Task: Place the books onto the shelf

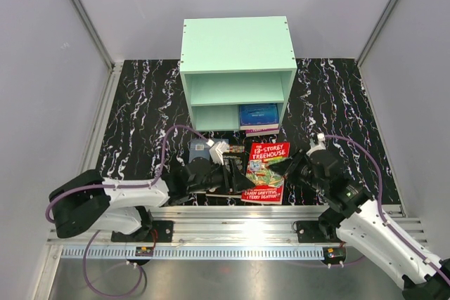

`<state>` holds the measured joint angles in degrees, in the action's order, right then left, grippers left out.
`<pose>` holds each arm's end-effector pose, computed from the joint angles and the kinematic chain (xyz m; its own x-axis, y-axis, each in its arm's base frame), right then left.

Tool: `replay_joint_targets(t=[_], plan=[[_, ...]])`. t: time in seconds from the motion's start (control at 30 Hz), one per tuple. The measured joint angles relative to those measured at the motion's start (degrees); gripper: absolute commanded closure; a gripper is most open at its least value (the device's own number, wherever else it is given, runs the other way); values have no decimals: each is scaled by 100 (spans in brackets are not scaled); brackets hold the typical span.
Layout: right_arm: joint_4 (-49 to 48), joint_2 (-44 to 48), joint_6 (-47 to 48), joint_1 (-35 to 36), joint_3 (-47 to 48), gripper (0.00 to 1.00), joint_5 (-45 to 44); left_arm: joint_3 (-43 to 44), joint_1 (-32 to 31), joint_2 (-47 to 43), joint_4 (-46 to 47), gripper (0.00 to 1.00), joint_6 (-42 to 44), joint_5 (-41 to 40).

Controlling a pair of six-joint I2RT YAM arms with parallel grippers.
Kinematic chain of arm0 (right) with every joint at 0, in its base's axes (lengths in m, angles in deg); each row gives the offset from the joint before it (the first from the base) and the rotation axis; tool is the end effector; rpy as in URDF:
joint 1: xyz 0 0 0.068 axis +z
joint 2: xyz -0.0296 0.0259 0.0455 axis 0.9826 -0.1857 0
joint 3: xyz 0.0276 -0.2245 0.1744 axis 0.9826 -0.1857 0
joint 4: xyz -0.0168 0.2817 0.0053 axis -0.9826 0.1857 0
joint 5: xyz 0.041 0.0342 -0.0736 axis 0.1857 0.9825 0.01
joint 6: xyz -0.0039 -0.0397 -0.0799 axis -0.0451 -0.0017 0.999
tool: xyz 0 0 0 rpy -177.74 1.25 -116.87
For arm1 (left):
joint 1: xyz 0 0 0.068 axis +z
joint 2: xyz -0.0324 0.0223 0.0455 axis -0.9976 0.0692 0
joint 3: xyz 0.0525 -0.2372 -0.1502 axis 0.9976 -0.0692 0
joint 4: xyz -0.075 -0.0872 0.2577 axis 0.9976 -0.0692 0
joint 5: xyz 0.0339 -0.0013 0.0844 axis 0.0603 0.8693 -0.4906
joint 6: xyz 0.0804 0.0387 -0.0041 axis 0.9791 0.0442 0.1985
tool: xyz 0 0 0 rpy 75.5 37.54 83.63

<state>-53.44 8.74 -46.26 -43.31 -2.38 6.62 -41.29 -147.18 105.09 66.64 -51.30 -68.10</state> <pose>0.1466 0.1134 0.2128 -0.7493 0.5487 -0.3708 0.0601 0.6140 0.7870 0.1338 -0.2681 0.1640 -0.8870 -0.1586 -0.4337 0.3352 0.4250 -0.8408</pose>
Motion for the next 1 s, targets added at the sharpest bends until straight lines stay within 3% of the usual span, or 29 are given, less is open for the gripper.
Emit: replay_joint_targets(t=[0.23,0.33,0.37,0.43,0.53,0.57,0.67,0.73,1.0], plan=[[-107,304,-61,2,-2,100,-15,-17,-59,175,723,47,-289,173],[-109,498,-55,2,-28,100,-50,-90,-66,306,1189,63,-474,258],[-105,553,-50,0,-50,100,-66,-120,-66,378,1338,82,-544,278],[-94,590,-15,0,-131,100,-166,-151,-63,551,1613,100,-732,306],[-55,595,-13,-7,-203,99,-245,-144,-57,737,1709,100,-859,308],[-39,595,-15,-7,-210,69,-260,-125,-59,752,1692,100,-868,310],[31,599,-28,-9,-201,9,-378,125,-87,728,1320,100,-697,310],[184,601,50,-9,-144,0,-424,483,-166,614,752,100,-422,284],[920,1172,293,-9,704,0,-817,2334,-118,251,-1773,100,946,-13]])
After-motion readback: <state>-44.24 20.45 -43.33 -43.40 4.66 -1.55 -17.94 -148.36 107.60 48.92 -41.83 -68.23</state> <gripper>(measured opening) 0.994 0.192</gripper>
